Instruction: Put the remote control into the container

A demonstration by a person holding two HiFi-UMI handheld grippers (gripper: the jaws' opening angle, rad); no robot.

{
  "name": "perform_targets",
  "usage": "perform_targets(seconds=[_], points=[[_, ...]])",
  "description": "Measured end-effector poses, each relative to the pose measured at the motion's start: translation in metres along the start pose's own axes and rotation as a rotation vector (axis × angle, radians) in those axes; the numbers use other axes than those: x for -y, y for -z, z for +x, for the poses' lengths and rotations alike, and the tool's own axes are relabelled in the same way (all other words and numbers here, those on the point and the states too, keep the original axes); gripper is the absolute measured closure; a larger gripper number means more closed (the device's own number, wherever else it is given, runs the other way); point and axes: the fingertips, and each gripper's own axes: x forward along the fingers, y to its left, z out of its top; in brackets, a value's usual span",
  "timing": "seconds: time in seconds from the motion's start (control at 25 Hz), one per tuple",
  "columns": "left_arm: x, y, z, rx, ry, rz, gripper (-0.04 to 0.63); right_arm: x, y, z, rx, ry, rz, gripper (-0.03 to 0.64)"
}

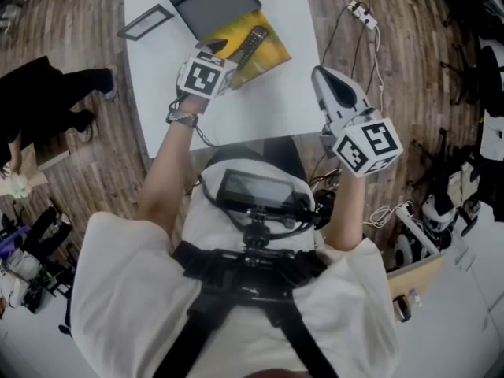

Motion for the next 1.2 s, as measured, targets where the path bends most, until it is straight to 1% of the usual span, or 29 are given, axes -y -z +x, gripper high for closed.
perform_targets(seconds=[0.12,0.24,0.44,0.48,0.64,0.76,0.92,1.2], points=[[-0.003,-0.008,-0.017,0.042,-0.007,0.016,0.433,-0.009,-0.008,0.0,0.026,-0.009,0.019,0.618],[-0.006,-0.009,-0.032,0.076,0.001,0.008,0.45,-0.019,-0.014,0.0,0.04,-0.011,0.017,0.618],[-0.004,-0.019,-0.059,0.174,0.026,0.018,0.499,-0.034,-0.021,-0.002,0.061,-0.001,0.009,0.618],[-0.005,-0.019,-0.063,0.186,0.018,0.025,0.506,-0.037,-0.022,-0.003,0.065,0.002,0.006,0.618],[-0.014,-0.017,-0.08,0.223,-0.06,0.075,0.547,-0.051,-0.026,-0.009,0.09,0.003,0.015,0.618],[-0.016,-0.024,-0.094,0.271,-0.081,0.085,0.583,-0.055,-0.031,-0.014,0.116,0.011,0.026,0.618],[-0.017,-0.034,-0.11,0.335,-0.1,0.093,0.583,-0.06,-0.035,-0.021,0.118,0.046,-0.017,0.618],[-0.015,-0.047,-0.154,0.456,-0.105,0.104,0.583,-0.08,-0.046,-0.029,0.144,0.075,-0.065,0.618]])
